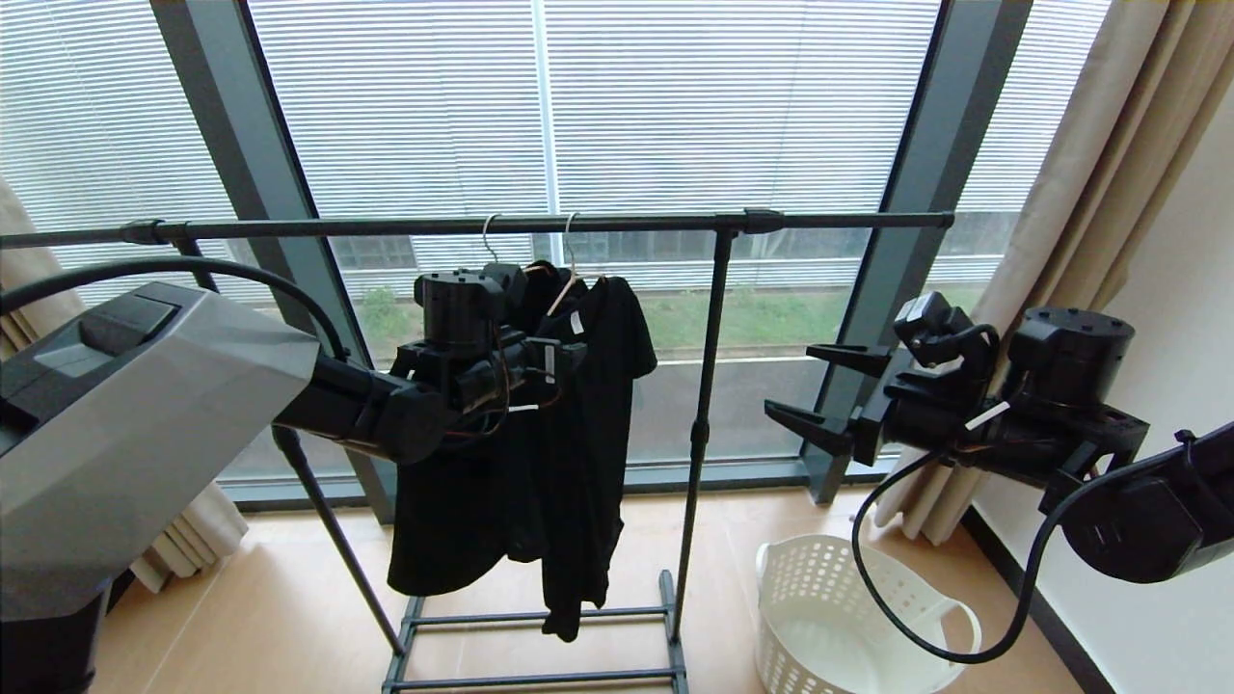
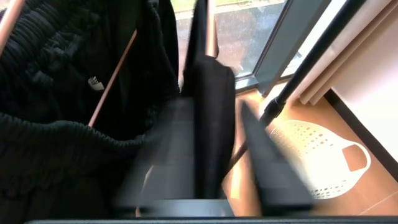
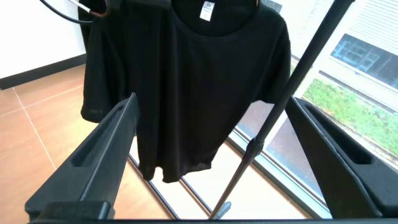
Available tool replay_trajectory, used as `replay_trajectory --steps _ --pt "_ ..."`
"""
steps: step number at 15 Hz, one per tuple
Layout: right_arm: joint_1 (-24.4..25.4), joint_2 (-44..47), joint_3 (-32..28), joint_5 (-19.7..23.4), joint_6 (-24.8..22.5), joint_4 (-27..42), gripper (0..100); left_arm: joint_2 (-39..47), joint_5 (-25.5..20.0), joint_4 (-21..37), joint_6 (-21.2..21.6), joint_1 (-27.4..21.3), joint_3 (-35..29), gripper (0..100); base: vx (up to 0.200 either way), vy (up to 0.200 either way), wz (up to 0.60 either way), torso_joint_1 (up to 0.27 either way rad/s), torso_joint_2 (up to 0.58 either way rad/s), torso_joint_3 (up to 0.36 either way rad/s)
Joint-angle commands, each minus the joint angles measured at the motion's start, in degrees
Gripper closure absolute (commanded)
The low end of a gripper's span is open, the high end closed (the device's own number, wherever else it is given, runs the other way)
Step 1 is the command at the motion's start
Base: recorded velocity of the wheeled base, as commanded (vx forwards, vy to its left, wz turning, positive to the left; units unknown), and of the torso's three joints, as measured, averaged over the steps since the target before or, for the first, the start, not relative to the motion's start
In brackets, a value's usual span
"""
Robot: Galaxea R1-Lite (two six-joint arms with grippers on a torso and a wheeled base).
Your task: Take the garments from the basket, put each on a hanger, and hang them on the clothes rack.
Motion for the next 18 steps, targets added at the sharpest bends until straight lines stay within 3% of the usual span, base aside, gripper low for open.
replay_trajectory --steps 1,4,5,8,12,13,15,16,18 --pt "0.0 0.0 0.1 0.1 0.0 -0.1 0 -5.1 0.1 0.0 0.1 -0.3 3.7 0 0.0 0.0 0.0 0.0 0.0 0.0" --pt "0.0 -0.2 0.3 0.1 0.0 -0.2 0 -10.9 0.0 0.2 0.2 -0.3 7.8 0 0.0 0.0 0.0 0.0 0.0 0.0" --pt "0.1 -1.4 0.9 0.3 0.1 -0.4 0 -17.9 0.1 0.1 0.5 -0.3 15.4 0 0.0 0.0 0.0 0.0 0.0 0.0" --pt "0.7 -6.5 3.6 0.2 0.1 -0.4 0 -28.9 0.0 0.0 0.7 -1.0 26.6 0 0.0 0.0 0.0 0.0 0.0 0.0" --pt "3.5 -22.5 17.7 -0.7 -0.1 0.2 0 -50.3 3.5 -0.1 4.1 -1.4 49.3 0 0.0 0.0 0.0 0.0 0.0 0.0" --pt "3.2 -26.1 24.0 -0.8 -0.2 0.3 0 -56.2 3.7 -0.1 5.5 -1.3 55.8 0 0.0 0.0 0.0 0.0 0.0 0.0" --pt "1.5 -28.3 29.8 -4.9 -0.2 0.2 0 -61.3 3.9 0.0 5.7 -1.2 61.1 0 0.0 0.0 0.0 0.0 0.0 0.0" --pt "0.7 -30.3 34.0 -13.0 -0.2 0.0 0 -65.2 6.6 0.0 5.5 -1.2 64.5 0 0.0 0.0 0.0 0.0 0.0 0.0" --pt "0.7 -35.6 38.7 -23.9 -0.2 0.2 0 -69.0 7.9 0.0 5.5 -1.2 69.2 0 0.0 0.0 0.0 0.0 0.0 0.0"
